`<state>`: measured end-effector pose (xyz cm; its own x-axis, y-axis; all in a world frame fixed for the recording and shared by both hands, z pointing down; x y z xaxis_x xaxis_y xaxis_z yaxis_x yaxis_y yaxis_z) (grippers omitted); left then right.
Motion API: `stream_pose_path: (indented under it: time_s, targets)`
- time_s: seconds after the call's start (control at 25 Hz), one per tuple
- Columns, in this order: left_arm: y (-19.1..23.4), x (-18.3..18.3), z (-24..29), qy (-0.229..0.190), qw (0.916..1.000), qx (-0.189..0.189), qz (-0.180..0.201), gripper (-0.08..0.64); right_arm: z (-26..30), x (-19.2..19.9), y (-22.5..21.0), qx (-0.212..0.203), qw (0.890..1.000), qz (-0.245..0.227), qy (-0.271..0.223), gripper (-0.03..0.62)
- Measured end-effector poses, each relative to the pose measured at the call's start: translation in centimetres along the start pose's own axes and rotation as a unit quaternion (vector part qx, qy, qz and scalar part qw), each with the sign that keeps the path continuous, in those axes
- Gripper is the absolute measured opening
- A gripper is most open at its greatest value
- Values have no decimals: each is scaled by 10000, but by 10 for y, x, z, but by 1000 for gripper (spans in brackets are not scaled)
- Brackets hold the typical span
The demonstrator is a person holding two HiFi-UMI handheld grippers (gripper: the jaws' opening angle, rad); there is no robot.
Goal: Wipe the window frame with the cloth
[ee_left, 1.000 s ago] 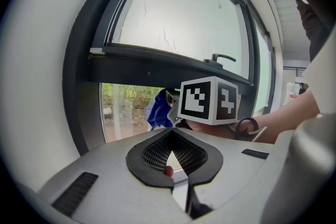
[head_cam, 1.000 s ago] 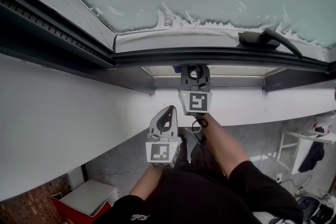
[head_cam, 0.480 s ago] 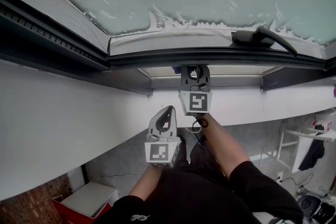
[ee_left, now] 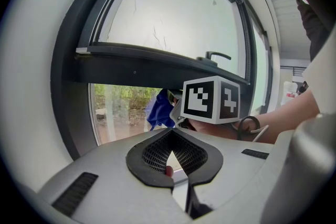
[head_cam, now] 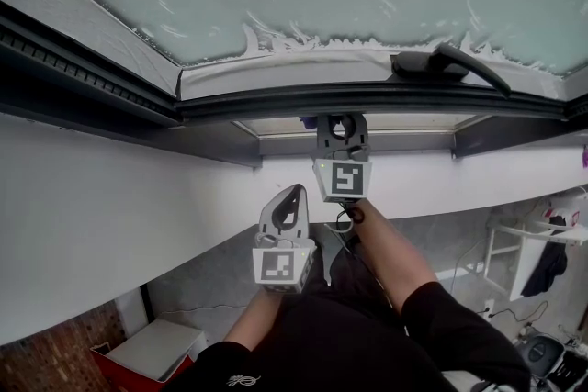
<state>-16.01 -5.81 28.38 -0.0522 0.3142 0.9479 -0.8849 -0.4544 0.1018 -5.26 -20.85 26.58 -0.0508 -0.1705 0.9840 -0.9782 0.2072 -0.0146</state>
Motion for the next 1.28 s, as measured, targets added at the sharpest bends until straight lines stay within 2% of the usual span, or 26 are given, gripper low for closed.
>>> stream_pose_path:
  time_s: [0.32,1.28]
  targets:
    - [-13,-2,6,26,10000,40,47,3,-4,-1,-12,-20,10000,13,61,21]
    - [-57,-6,31,123,9993,317,179,3,-20,-3,-74,319,9995,-39,22,23]
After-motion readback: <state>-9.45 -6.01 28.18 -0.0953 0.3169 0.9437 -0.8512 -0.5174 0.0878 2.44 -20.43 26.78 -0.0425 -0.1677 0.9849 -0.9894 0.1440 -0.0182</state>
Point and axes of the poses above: the fingertips, and each gripper's own axes: z forward along the fingers, y to its left, x out of its underside, the point moved 6 cm from there along -z, backward along the fingers, and after that the axes turned 3 degrees about x, right-handed, at the moved point
